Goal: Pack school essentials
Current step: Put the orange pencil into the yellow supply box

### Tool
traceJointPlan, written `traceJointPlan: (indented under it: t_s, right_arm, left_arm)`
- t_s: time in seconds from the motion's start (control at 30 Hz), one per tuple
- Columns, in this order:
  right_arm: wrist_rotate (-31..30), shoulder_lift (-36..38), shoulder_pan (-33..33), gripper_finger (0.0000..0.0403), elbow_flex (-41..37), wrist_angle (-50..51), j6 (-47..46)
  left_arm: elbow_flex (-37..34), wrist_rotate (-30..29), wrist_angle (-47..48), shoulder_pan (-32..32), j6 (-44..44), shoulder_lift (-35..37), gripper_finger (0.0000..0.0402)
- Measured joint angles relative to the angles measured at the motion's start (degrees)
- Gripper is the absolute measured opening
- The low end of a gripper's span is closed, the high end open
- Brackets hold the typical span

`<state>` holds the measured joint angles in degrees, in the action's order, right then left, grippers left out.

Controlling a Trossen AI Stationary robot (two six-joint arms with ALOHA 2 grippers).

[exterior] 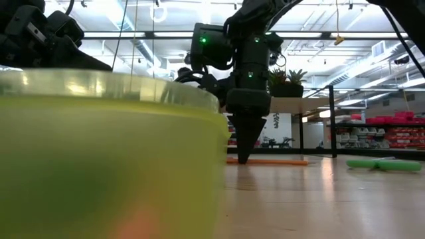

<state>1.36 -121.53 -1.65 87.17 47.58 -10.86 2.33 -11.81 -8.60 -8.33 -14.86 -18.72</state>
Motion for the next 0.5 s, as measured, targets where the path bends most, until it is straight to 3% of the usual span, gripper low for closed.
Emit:
traceJointPlan:
  t_s: [0.5]
  right_arm:
    - [-0.7,-0.1,-0.1,0.0042,2.0,3.5,0.3]
  left_arm:
    - [0.0,0.0,0.3,0.0,0.0,0.0,0.003]
